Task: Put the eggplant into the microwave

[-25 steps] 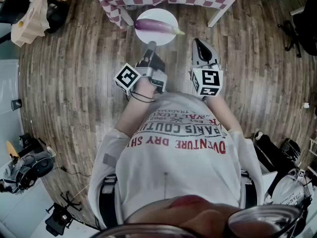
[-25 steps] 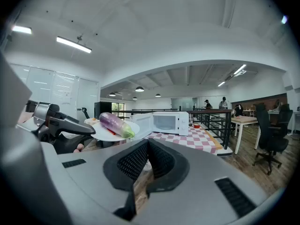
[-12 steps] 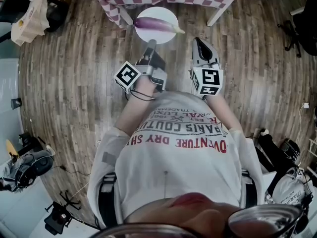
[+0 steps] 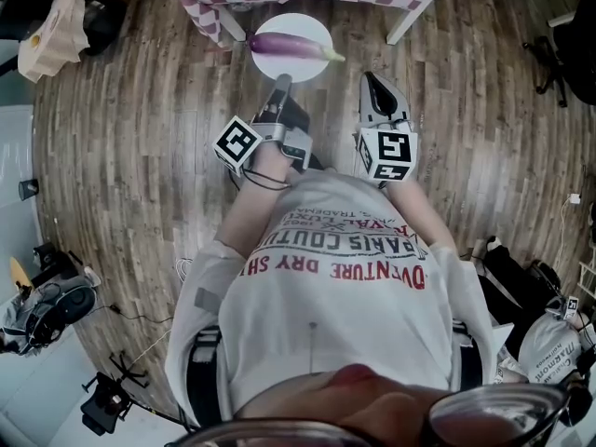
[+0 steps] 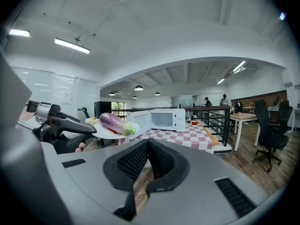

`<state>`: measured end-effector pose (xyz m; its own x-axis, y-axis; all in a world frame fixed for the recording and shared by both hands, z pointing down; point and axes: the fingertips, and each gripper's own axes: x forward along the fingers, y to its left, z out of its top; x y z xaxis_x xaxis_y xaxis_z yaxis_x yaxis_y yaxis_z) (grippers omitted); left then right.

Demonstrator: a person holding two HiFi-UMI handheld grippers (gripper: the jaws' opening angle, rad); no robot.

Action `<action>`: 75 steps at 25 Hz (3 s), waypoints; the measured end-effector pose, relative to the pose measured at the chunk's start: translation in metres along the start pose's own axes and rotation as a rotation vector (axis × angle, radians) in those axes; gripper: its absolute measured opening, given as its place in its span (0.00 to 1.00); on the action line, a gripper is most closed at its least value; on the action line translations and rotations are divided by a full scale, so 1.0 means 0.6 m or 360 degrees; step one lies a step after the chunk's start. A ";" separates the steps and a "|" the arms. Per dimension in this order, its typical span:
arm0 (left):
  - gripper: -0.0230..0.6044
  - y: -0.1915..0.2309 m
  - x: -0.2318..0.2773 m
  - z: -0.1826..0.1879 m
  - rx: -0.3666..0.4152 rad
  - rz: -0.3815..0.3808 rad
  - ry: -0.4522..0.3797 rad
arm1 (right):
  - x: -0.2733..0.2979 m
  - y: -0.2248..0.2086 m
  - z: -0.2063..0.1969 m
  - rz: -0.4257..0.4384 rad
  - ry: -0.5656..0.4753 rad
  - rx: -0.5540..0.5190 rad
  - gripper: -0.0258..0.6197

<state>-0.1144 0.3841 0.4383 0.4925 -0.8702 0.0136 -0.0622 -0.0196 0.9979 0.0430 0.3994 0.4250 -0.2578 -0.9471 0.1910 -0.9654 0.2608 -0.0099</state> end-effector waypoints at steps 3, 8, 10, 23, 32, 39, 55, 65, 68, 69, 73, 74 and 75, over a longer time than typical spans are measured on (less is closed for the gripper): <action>0.09 0.005 0.011 -0.017 0.0003 -0.0004 0.0011 | 0.001 -0.018 -0.016 -0.0012 0.0037 0.0003 0.08; 0.09 0.013 0.035 -0.018 -0.0010 0.0017 0.0039 | 0.028 -0.032 -0.030 -0.0040 0.0082 0.0055 0.08; 0.09 0.017 0.054 -0.006 0.0000 0.0021 0.0045 | 0.049 -0.033 -0.028 -0.0036 0.0076 0.0058 0.08; 0.09 0.020 0.284 0.143 -0.0050 -0.0005 0.0125 | 0.290 -0.083 0.004 -0.0159 0.0136 0.0067 0.08; 0.09 0.012 0.459 0.264 -0.0026 -0.0032 0.0211 | 0.489 -0.109 0.066 -0.0219 0.0089 0.0068 0.08; 0.09 0.039 0.539 0.286 -0.0081 0.0015 0.0212 | 0.573 -0.150 0.063 -0.0235 0.0110 0.0105 0.08; 0.09 0.057 0.771 0.306 -0.0049 0.0085 0.0009 | 0.781 -0.312 0.106 -0.0020 0.0088 0.0079 0.08; 0.09 0.112 0.875 0.331 -0.0088 0.0180 -0.0165 | 0.900 -0.379 0.104 0.0129 0.0146 0.0062 0.08; 0.09 0.130 0.900 0.348 -0.0093 0.0205 -0.0187 | 0.930 -0.385 0.098 0.0141 0.0172 0.0070 0.08; 0.09 0.134 0.910 0.355 -0.0089 0.0211 -0.0188 | 0.940 -0.387 0.096 0.0141 0.0182 0.0073 0.08; 0.09 0.153 0.946 0.378 -0.0090 0.0241 -0.0177 | 0.977 -0.393 0.088 0.0130 0.0225 0.0087 0.08; 0.09 0.159 0.955 0.385 -0.0096 0.0249 -0.0176 | 0.987 -0.393 0.086 0.0128 0.0236 0.0088 0.08; 0.09 0.166 0.964 0.391 -0.0102 0.0258 -0.0175 | 0.997 -0.393 0.084 0.0129 0.0244 0.0089 0.08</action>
<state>-0.0395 -0.2367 0.5308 0.3825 -0.9080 0.1708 -0.0761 0.1533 0.9852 0.1144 -0.2382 0.4921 -0.3295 -0.8827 0.3350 -0.9436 0.3200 -0.0850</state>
